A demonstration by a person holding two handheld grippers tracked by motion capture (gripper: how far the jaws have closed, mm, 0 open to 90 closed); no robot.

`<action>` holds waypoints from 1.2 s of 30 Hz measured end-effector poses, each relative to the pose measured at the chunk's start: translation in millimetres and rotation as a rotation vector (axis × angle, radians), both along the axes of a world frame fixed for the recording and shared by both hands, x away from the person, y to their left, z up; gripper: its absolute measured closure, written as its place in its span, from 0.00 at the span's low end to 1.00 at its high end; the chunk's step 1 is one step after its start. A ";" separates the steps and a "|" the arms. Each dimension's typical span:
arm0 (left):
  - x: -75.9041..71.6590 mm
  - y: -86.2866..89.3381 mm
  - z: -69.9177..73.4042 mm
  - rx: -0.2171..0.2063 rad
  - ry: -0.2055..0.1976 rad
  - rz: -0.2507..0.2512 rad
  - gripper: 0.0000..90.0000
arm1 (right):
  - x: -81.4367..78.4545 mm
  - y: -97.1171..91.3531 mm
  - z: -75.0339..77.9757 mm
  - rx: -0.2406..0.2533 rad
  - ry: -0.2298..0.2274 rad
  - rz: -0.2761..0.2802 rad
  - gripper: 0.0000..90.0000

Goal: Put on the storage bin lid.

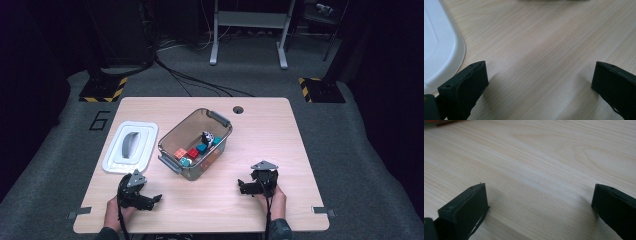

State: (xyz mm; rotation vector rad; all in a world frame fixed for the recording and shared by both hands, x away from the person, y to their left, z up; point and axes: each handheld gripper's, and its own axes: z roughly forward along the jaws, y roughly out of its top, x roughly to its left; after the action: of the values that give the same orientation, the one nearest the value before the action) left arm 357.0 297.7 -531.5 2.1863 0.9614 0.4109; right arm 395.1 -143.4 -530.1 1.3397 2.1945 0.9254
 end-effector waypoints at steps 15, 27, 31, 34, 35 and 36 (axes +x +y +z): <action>-4.0 1.7 4.5 0.035 0.038 0.048 0.01 | -5.0 -13.5 0.1 -0.005 0.005 0.104 0.00; 15.9 26.4 36.1 -0.006 0.026 0.159 0.02 | -2.9 -13.3 0.3 -0.001 0.007 0.121 0.00; 29.8 37.7 47.4 -0.039 0.002 0.213 0.02 | -3.1 -12.6 0.4 0.006 0.010 0.116 0.00; 40.4 44.0 51.9 -0.043 -0.002 0.243 0.01 | -2.9 -12.9 0.3 0.008 0.011 0.120 0.00; 44.9 47.3 54.1 -0.041 0.005 0.252 0.01 | -2.9 -13.0 0.3 0.008 0.011 0.121 0.00; 48.4 49.5 55.3 -0.046 0.011 0.259 0.01 | -2.9 -13.0 0.3 0.008 0.010 0.121 0.00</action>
State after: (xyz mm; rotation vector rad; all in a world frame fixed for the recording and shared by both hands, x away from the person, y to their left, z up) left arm 405.3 347.2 -476.2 2.0305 1.2535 0.4924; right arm 392.2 -156.4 -529.9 1.2287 2.3034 0.9736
